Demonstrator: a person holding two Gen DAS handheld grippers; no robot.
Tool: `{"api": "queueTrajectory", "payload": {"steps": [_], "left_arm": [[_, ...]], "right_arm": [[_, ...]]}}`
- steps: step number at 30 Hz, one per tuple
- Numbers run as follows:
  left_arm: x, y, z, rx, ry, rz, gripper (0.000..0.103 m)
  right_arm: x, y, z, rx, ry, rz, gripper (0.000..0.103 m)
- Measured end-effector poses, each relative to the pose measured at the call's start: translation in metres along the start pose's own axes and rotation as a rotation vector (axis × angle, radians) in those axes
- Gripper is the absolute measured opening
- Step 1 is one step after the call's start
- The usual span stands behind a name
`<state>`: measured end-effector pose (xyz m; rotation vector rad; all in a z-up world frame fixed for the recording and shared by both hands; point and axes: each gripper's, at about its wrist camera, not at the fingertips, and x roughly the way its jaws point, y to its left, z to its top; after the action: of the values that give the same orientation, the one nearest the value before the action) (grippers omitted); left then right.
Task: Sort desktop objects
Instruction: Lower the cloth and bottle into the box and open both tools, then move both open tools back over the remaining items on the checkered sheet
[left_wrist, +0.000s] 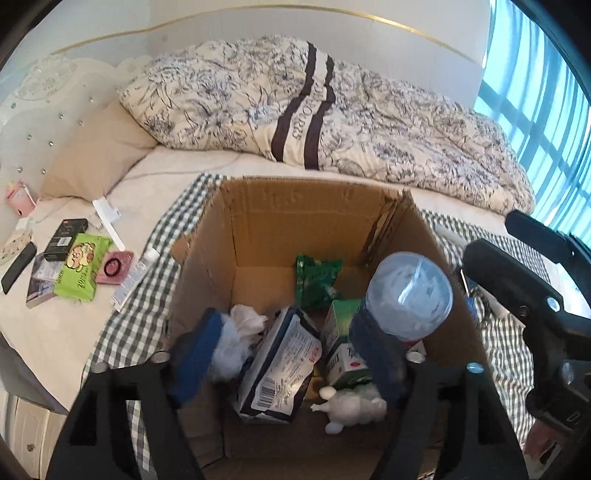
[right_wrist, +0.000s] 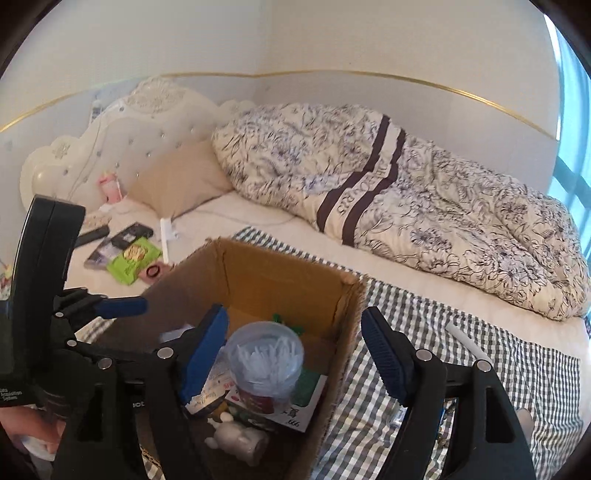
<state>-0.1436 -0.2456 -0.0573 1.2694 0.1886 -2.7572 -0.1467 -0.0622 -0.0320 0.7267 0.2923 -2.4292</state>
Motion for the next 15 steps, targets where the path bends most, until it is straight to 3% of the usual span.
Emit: {"api": "queueTrajectory", "payload": {"steps": [15], "left_arm": [[-0.051,-0.022,0.022,-0.029,-0.154,-0.018,0.093]], "right_arm": [[-0.058,-0.052,0.009,0.106,-0.114,-0.023,0.078]]}}
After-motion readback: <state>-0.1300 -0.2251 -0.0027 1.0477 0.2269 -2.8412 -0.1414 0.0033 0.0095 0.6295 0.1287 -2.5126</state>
